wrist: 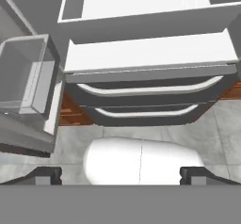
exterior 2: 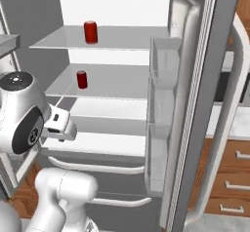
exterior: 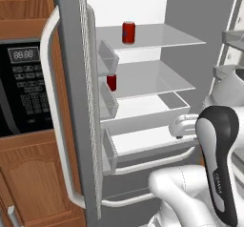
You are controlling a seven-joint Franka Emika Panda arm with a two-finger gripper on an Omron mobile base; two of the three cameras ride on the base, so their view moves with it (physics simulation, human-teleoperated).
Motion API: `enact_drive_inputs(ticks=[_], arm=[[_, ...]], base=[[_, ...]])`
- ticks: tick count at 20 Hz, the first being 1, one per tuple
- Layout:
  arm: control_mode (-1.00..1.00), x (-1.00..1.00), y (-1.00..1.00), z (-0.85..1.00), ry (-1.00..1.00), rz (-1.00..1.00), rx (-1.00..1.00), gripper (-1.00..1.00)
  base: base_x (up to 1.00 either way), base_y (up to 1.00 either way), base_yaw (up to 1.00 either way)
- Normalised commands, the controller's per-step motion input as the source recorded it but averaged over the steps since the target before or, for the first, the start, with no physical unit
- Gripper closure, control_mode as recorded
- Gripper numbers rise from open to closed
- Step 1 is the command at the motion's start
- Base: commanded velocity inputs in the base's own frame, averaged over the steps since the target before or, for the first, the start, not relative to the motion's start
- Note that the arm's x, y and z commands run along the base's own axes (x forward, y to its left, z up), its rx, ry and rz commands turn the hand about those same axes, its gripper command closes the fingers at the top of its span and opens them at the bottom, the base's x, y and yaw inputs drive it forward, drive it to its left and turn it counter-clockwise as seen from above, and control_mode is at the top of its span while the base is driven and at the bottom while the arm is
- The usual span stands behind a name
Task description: Open the fridge, grab two sodas, and place both sodas inside the bowl with ice on the dining counter.
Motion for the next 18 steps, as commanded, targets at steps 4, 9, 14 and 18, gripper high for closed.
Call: enact_drive_inputs(ticks=[4,9,14,18], arm=[[1.0,0.0,0.0,0.0,0.0,0.0,0.0,-1.0],[1.0,0.0,0.0,0.0,0.0,0.0,0.0,-1.0],[1.0,0.0,0.0,0.0,0.0,0.0,0.0,-1.0],[-1.0,0.04,0.01,-0.03,-0.05,0.0,-0.01,-1.0]], base=[[0.69,0.0,0.0],[0.61,0.04,0.0],[0.6,0.08,0.0],[0.28,0.06,0.0]])
